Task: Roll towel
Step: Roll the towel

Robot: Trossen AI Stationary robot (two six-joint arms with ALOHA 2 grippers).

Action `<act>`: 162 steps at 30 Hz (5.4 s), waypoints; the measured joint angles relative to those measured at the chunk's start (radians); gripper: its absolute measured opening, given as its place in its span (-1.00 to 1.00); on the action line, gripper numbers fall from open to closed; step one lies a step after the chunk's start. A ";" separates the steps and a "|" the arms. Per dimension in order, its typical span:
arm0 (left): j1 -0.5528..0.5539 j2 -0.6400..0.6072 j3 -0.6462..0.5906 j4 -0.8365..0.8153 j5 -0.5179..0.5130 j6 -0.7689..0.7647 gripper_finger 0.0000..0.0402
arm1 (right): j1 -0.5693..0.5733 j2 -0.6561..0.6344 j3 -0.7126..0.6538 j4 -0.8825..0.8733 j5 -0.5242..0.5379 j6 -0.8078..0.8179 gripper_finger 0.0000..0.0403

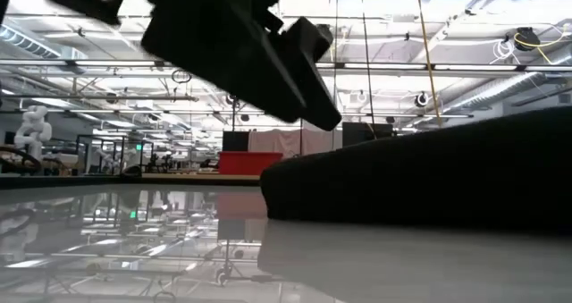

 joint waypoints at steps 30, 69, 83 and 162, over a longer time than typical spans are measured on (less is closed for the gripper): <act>0.056 0.142 -0.047 0.170 -0.067 0.091 -0.06 | 0.008 -0.009 -0.293 0.598 0.055 0.215 -0.98; 0.091 0.137 -0.050 -0.030 0.379 -0.225 -0.94 | -0.181 -0.008 -0.106 0.264 -0.111 -0.414 -0.46; 0.092 0.137 -0.051 -0.033 0.388 -0.307 -0.94 | -0.289 -0.009 0.127 -0.507 -0.162 -0.621 -0.79; 0.397 0.137 -0.051 -0.033 0.573 -0.697 -0.87 | -0.452 -0.190 -0.033 -0.465 -0.276 -0.653 -0.92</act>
